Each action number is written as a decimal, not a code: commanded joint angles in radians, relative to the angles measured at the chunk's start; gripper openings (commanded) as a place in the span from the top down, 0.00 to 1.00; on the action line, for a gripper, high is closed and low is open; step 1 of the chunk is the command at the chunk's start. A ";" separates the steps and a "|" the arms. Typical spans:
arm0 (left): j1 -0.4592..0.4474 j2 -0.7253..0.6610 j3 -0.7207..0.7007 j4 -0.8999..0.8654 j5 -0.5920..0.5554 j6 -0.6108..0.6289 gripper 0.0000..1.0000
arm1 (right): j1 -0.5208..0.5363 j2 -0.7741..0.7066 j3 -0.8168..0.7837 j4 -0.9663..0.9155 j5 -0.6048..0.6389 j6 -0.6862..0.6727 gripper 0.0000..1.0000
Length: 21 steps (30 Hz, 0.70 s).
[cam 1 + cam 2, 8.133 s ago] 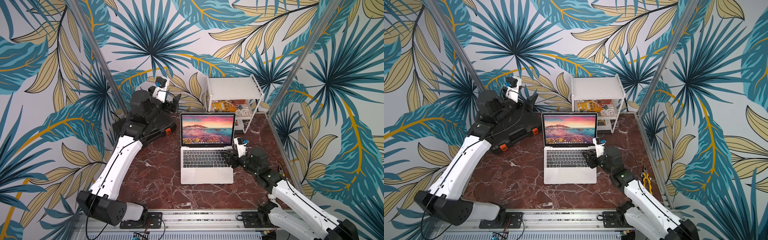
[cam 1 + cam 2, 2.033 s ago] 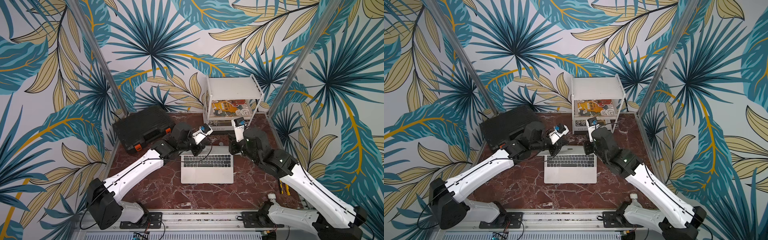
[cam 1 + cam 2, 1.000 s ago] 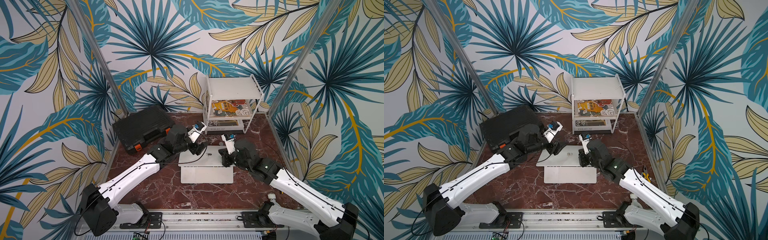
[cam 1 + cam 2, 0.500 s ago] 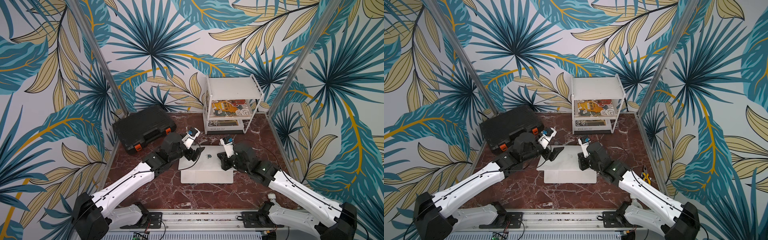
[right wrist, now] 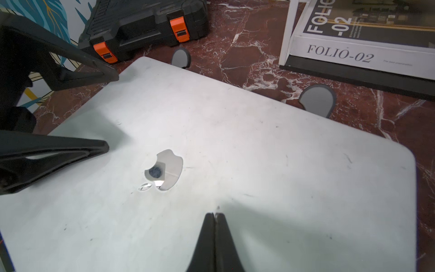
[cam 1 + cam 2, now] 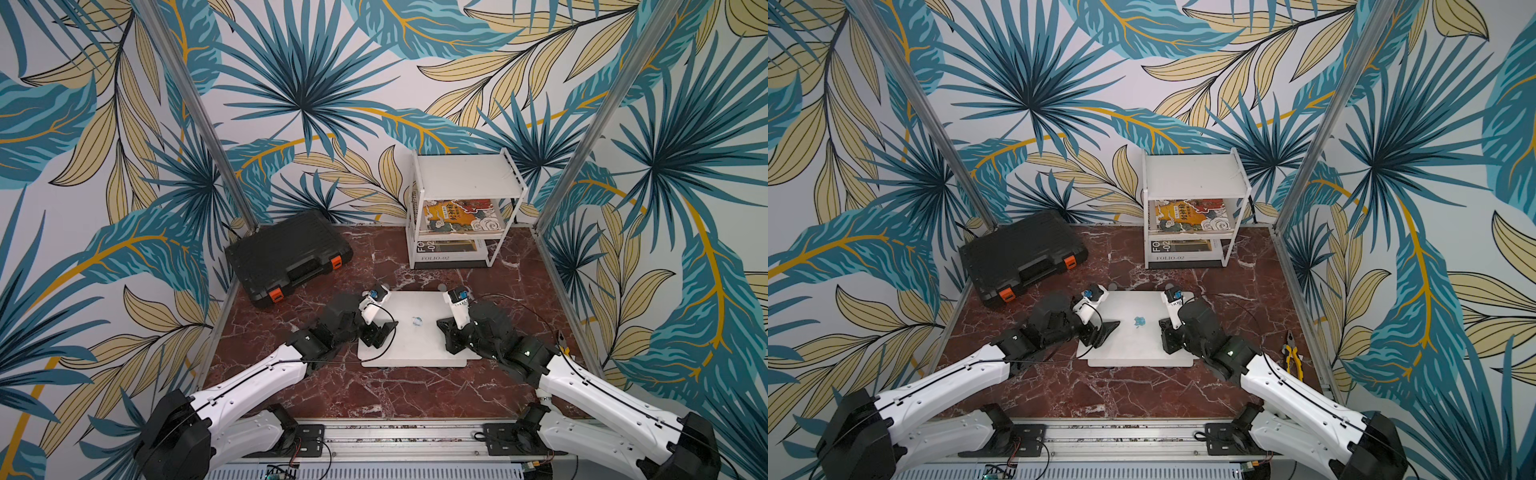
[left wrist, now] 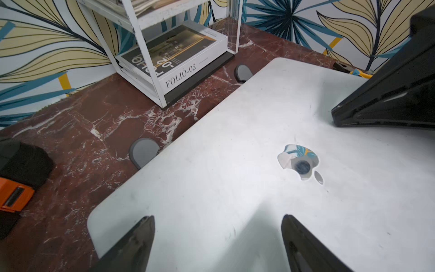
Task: Close the laptop lid and set it aside
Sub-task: Close the lid of the laptop.
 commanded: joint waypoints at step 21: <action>0.026 0.129 -0.098 0.173 -0.071 -0.093 0.11 | 0.002 0.157 -0.133 0.245 0.079 0.032 0.99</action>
